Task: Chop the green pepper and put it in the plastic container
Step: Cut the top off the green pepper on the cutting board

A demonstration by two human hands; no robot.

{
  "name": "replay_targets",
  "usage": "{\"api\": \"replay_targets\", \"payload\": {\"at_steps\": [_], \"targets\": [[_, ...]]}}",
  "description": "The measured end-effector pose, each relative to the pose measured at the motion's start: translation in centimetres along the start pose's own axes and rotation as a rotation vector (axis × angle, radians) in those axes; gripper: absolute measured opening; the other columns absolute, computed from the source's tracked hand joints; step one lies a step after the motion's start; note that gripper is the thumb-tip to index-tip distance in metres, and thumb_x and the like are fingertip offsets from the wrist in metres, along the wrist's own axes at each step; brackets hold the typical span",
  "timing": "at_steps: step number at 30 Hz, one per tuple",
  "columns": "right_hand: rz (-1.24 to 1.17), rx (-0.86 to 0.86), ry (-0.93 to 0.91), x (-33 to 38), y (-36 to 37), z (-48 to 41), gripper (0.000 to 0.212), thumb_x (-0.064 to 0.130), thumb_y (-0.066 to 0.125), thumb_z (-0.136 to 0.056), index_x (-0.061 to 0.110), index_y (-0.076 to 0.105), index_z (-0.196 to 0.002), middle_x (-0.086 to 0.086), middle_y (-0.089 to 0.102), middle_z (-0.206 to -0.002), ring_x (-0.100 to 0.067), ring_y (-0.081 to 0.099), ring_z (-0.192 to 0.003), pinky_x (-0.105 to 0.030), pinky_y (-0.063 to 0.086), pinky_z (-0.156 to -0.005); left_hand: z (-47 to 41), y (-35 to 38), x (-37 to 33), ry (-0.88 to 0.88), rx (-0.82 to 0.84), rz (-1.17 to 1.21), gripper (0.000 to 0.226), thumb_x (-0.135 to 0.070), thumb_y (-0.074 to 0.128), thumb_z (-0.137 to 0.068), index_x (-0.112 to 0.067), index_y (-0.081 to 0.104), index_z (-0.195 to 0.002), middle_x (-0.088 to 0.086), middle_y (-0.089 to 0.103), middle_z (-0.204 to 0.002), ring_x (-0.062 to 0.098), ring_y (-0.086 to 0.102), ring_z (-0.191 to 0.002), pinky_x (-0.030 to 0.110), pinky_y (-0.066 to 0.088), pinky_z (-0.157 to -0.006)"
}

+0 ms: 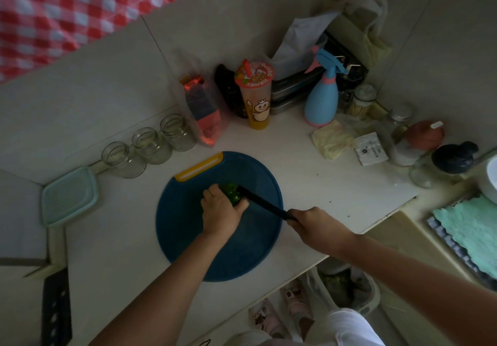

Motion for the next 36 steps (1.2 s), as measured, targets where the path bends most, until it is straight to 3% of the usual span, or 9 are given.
{"api": "replay_targets", "payload": {"at_steps": [2,6,12,17,21,23,26,32,36], "targets": [[-0.006,0.01,-0.027,-0.2,-0.5,0.0,0.029,0.025,0.037,-0.102,0.011,0.058,-0.116,0.0,0.059,-0.077,-0.014,0.052,-0.061,-0.012,0.034,-0.054,-0.2,-0.1,0.2,0.032,0.022,0.019,0.07,-0.039,0.067,-0.081,-0.003,0.033,-0.13,0.016,0.037,-0.13,0.032,0.038,-0.117,0.04,0.041,-0.09],[-0.024,0.038,-0.049,-0.4,-1.0,0.0,0.027,0.023,0.038,-0.102,0.01,0.059,-0.112,0.006,0.052,-0.07,-0.002,0.043,-0.05,-0.011,0.033,-0.05,-0.4,-0.3,0.3,0.069,0.049,0.042,0.067,-0.039,0.066,-0.081,-0.003,0.035,-0.128,0.017,0.038,-0.129,0.032,0.039,-0.116,0.04,0.04,-0.092],[0.004,0.084,-0.078,-0.6,-2.0,0.1,0.022,0.021,0.04,-0.101,0.01,0.059,-0.103,0.019,0.038,-0.059,0.0,0.04,-0.047,-0.011,0.034,-0.051,-0.9,-0.5,0.8,0.155,0.176,0.051,0.063,-0.04,0.066,-0.082,-0.006,0.037,-0.127,0.012,0.04,-0.127,0.026,0.04,-0.116,0.033,0.039,-0.093],[0.036,0.094,-0.082,-1.1,-2.3,0.1,0.023,0.023,0.039,-0.101,0.011,0.059,-0.102,0.014,0.041,-0.058,-0.005,0.042,-0.049,-0.015,0.03,-0.049,-1.6,-0.6,1.0,0.168,0.238,0.088,0.066,-0.041,0.069,-0.079,-0.007,0.038,-0.126,0.011,0.041,-0.126,0.025,0.042,-0.117,0.033,0.04,-0.095],[0.159,0.076,-0.072,-0.6,-1.9,-0.1,0.029,0.025,0.033,-0.103,0.014,0.054,-0.12,0.001,0.057,-0.073,-0.013,0.052,-0.059,-0.019,0.036,-0.056,-2.2,-0.7,1.4,0.163,0.316,0.105,0.078,-0.043,0.079,-0.067,-0.011,0.039,-0.125,0.005,0.041,-0.122,0.019,0.044,-0.114,0.032,0.041,-0.099],[0.205,0.056,-0.026,0.0,-1.2,-0.3,0.033,0.024,0.031,-0.103,0.018,0.046,-0.132,-0.007,0.064,-0.085,-0.022,0.061,-0.073,-0.027,0.045,-0.063,-2.2,-0.8,1.5,0.138,0.296,0.13,0.083,-0.044,0.083,-0.061,-0.012,0.04,-0.124,0.002,0.041,-0.12,0.017,0.046,-0.112,0.029,0.041,-0.097],[0.217,0.046,0.028,1.0,0.0,-0.7,0.04,0.016,0.035,-0.1,0.022,0.038,-0.139,-0.007,0.066,-0.09,-0.024,0.064,-0.077,-0.033,0.054,-0.07,-2.3,-0.9,1.3,0.088,0.215,0.133,0.083,-0.048,0.082,-0.06,-0.01,0.041,-0.122,0.0,0.042,-0.114,0.017,0.049,-0.106,0.024,0.04,-0.086],[0.232,0.068,0.071,0.9,-1.0,-2.1,0.035,0.011,0.034,-0.099,0.016,0.045,-0.132,-0.011,0.063,-0.095,-0.025,0.06,-0.078,-0.03,0.041,-0.063,-3.3,-0.9,1.0,0.075,0.24,0.065,0.07,-0.056,0.073,-0.069,-0.01,0.044,-0.113,0.006,0.049,-0.112,0.022,0.052,-0.103,0.03,0.042,-0.082],[0.224,0.07,0.109,1.8,-0.6,-2.0,0.041,0.007,0.035,-0.096,0.017,0.04,-0.136,-0.011,0.063,-0.097,-0.026,0.061,-0.081,-0.03,0.045,-0.065,-3.6,-0.8,0.8,0.053,0.251,0.061,0.067,-0.055,0.071,-0.071,-0.011,0.044,-0.113,0.007,0.049,-0.113,0.023,0.052,-0.101,0.031,0.043,-0.08]]}}
Point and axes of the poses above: each hand's wrist, its own z-axis away from the middle knuckle, its own y-axis out of the palm, x = y × z, the point moved 4 cm from there along -z, towards the middle knuckle
